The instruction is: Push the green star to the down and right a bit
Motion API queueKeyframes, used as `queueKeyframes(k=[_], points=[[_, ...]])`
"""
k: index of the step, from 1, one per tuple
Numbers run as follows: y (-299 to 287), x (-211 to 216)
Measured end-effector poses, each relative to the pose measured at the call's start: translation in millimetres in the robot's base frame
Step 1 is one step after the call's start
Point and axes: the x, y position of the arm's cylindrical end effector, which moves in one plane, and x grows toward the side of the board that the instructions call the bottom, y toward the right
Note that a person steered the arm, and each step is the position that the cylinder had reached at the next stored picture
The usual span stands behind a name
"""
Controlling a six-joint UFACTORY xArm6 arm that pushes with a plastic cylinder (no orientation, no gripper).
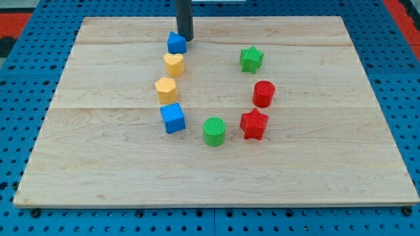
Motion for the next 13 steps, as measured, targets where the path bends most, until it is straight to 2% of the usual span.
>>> queueKeyframes(k=[2, 4, 5, 6, 8, 9, 11, 12, 13], points=[[7, -20], [121, 24], [146, 44], [146, 79], [142, 55], [97, 75], [66, 88], [63, 113], [94, 114]])
